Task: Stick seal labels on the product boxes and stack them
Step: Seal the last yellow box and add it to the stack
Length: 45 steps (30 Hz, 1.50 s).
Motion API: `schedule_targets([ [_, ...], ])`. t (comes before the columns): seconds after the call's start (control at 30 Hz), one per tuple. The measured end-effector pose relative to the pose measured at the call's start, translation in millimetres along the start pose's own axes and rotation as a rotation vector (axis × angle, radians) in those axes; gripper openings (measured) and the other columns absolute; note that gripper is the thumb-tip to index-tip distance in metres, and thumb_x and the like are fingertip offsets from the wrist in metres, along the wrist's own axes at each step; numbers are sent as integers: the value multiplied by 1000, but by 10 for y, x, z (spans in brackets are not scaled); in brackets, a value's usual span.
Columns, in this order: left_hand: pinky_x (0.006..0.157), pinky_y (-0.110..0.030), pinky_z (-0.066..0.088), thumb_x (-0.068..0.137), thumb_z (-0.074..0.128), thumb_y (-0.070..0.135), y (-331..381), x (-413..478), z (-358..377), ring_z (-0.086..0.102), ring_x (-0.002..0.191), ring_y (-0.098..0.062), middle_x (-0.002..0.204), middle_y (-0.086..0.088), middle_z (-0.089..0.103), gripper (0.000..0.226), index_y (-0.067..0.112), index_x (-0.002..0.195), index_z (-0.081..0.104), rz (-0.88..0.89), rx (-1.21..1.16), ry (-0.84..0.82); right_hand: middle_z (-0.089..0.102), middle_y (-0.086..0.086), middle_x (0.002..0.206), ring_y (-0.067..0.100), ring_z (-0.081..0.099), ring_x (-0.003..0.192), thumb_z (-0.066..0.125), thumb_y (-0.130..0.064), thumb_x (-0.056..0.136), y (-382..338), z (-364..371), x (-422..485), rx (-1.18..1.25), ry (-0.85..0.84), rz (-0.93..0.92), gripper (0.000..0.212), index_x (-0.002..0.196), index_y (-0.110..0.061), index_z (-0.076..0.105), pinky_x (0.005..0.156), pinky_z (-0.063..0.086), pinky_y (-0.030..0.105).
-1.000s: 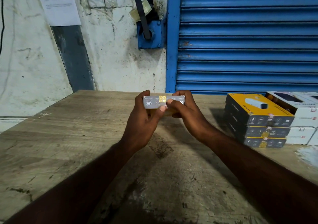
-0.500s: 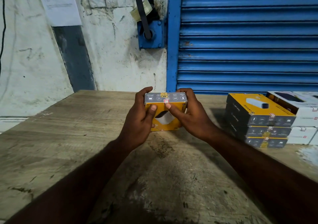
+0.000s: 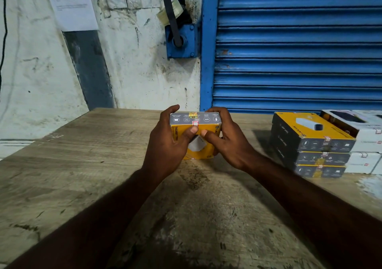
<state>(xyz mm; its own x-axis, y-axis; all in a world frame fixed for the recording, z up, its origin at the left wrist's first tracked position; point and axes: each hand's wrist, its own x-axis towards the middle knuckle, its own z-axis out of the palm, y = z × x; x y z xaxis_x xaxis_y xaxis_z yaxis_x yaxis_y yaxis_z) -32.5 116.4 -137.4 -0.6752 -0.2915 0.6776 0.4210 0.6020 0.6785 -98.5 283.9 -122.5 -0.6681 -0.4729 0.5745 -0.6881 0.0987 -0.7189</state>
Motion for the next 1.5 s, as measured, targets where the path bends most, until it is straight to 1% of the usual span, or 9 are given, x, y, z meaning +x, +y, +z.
schedule_targets([
  [0.17,87,-6,46,92,71,28,-30,-14,19,64,107,-4,127,0,63,69,21,149,35,30,8,-71,64,-11,109,-3,65,92,68,-44,92,10,-35,7,1,29,30,48,126,-21,44,61,52,14],
  [0.3,91,-6,46,89,74,16,-48,-3,15,62,112,-9,133,0,60,79,23,153,29,19,16,-111,60,-15,106,-9,63,90,70,-32,93,24,-35,26,-31,53,32,44,124,-22,40,59,52,13],
  [0.53,84,3,37,93,70,24,-82,16,33,56,104,13,126,12,60,59,30,143,39,-27,71,-124,59,-19,109,-14,62,91,70,-26,94,118,-49,70,-71,26,113,54,129,-25,29,65,51,10],
  [0.67,83,-18,41,98,62,25,-208,28,45,61,115,-13,131,1,64,43,19,140,51,-130,161,-195,57,-19,112,-2,60,96,65,-34,97,253,-43,60,-163,-20,184,49,135,-16,38,78,48,10],
  [0.8,89,-25,38,102,56,23,-262,30,35,60,119,-21,135,-2,63,42,21,143,47,-200,223,-292,58,-10,113,-4,57,86,62,-38,99,378,-33,43,-188,-48,283,46,136,-16,46,63,43,8],
  [1.0,73,-3,43,102,56,27,-196,45,16,64,90,7,117,11,66,44,31,145,46,-171,112,-187,70,-5,117,8,67,96,65,-38,98,354,-2,77,-107,158,231,30,125,-25,66,81,56,25],
  [1.17,57,-39,62,96,65,32,-121,59,16,73,78,-10,110,-3,72,55,27,145,41,-342,-157,-59,71,-4,112,14,66,106,73,-34,92,320,7,120,-28,348,283,25,113,-19,73,94,55,43],
  [1.23,58,-40,63,97,64,29,-107,64,7,74,78,-14,111,-7,72,46,23,138,46,-395,-199,-58,72,-2,112,13,66,107,75,-29,91,313,15,117,10,365,345,29,115,-14,73,97,54,41],
  [1.5,68,-35,63,102,56,24,-45,122,-49,73,92,-9,116,4,72,33,25,134,61,-382,-202,-106,72,-2,91,11,69,80,77,-23,89,224,36,151,181,483,449,17,104,-15,73,64,59,24],
])
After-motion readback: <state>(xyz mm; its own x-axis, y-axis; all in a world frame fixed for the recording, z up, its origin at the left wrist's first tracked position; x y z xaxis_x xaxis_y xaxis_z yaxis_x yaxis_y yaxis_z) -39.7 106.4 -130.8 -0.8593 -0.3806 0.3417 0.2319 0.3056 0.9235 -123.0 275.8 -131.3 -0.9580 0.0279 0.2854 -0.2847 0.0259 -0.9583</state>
